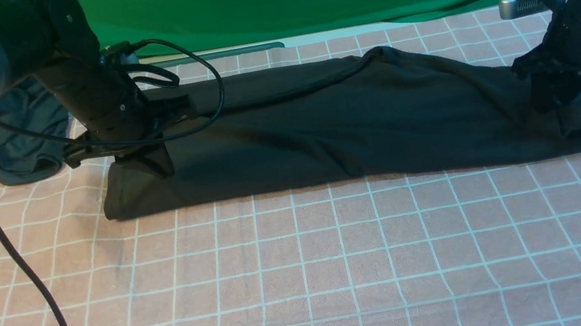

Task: Fold a long-sleeved shirt over a pink coffee tablecloth.
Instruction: 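Pull the folded dark garment lengthwise by its ends to straighten it flat on the table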

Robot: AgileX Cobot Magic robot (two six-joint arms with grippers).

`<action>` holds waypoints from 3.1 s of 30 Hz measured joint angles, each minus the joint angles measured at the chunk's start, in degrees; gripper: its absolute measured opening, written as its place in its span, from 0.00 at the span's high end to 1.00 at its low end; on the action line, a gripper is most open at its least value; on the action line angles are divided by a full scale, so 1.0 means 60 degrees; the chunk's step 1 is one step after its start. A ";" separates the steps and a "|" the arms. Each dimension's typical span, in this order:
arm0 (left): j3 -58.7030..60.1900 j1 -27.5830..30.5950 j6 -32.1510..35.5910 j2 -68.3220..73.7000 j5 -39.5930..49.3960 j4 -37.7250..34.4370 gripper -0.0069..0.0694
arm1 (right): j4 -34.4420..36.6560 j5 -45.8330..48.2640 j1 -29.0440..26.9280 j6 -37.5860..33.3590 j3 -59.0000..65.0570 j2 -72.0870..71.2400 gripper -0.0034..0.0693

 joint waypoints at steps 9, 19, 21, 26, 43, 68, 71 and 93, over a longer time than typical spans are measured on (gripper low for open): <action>0.0000 0.0000 0.0000 0.0000 0.0000 0.0000 0.89 | 0.0666 -0.0431 0.0000 -0.0032 0.0000 0.0000 0.57; 0.0000 0.0000 0.0000 0.0000 0.0000 -0.0111 0.89 | 0.0743 -0.0454 0.0000 -0.0242 -0.0009 0.0000 0.85; 0.0000 0.0000 0.0000 0.0000 -0.0020 -0.0111 0.89 | 0.0751 -0.0362 0.0000 -0.0368 -0.0067 -0.0024 0.86; 0.0000 0.0000 0.0000 0.0000 -0.0049 -0.0111 0.89 | 0.0695 -0.0146 0.0000 -0.0431 -0.0290 -0.0429 0.86; 0.0000 0.0000 0.0000 0.0000 0.0098 -0.0111 0.89 | -0.0070 -0.1510 -0.0380 -0.0592 -0.0658 -0.0903 0.86; 0.0000 0.0000 -0.1084 0.0035 0.0442 0.1640 0.65 | -0.1036 0.0064 -0.0456 0.0188 -0.1237 -0.1162 0.60; 0.0000 0.0000 -0.1084 0.0213 0.0238 0.1782 0.43 | -0.1026 0.0075 -0.0456 0.0206 -0.1237 -0.1162 0.60; -0.0057 0.0119 0.0282 0.1036 0.0331 0.0614 0.84 | -0.0990 0.0556 -0.0660 0.1253 -0.1077 -0.1416 0.45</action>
